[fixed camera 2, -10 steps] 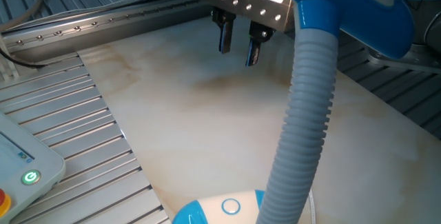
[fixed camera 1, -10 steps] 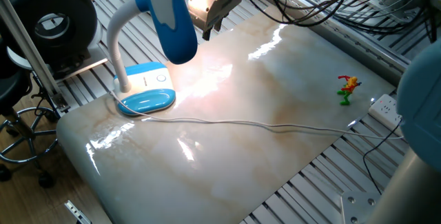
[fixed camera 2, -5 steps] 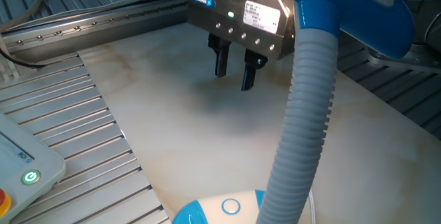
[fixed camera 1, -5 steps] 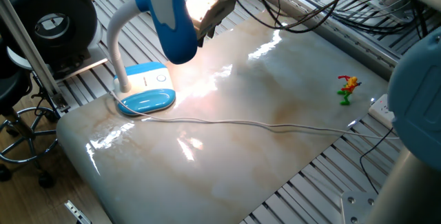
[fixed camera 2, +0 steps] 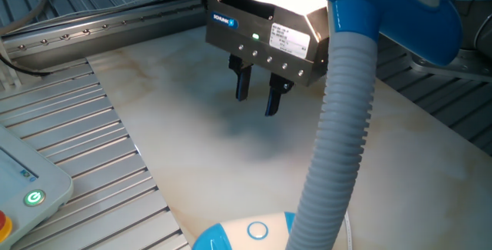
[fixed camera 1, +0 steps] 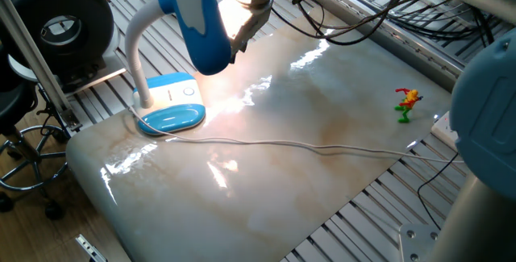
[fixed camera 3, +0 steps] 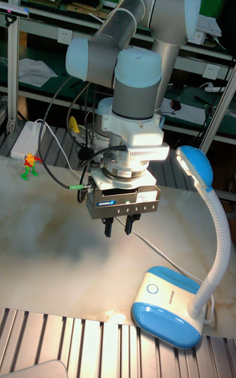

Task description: Turn off the desk lamp by pressing the button

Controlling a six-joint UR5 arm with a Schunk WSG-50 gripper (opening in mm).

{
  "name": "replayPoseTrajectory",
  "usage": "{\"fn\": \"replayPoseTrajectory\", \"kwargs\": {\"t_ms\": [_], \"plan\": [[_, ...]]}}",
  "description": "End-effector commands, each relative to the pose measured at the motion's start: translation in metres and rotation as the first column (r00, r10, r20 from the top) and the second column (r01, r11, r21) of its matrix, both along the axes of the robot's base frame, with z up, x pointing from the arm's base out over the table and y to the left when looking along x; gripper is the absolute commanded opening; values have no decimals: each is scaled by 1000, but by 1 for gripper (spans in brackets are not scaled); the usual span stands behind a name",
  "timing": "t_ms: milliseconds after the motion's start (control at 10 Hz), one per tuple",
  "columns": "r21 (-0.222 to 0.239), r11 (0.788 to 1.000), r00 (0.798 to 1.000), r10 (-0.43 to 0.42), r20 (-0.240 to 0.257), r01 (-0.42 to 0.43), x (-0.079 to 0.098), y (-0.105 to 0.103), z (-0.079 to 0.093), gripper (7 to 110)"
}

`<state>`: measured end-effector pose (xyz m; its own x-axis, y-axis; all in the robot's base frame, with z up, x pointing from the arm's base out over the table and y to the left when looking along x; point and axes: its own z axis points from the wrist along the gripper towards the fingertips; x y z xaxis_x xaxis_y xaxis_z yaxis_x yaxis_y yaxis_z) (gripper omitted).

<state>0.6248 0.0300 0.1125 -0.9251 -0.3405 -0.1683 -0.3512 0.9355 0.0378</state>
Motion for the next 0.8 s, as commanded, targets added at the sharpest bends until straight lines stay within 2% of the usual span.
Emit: {"fn": "replayPoseTrajectory", "kwargs": {"t_ms": [0, 400, 700], "plan": [[6, 996, 996, 89, 15, -89, 1, 4, -6, 44], [15, 991, 991, 130, 34, -130, 5, 9, -21, 44], [26, 993, 992, 116, 43, -117, 10, 15, -35, 44]]}}
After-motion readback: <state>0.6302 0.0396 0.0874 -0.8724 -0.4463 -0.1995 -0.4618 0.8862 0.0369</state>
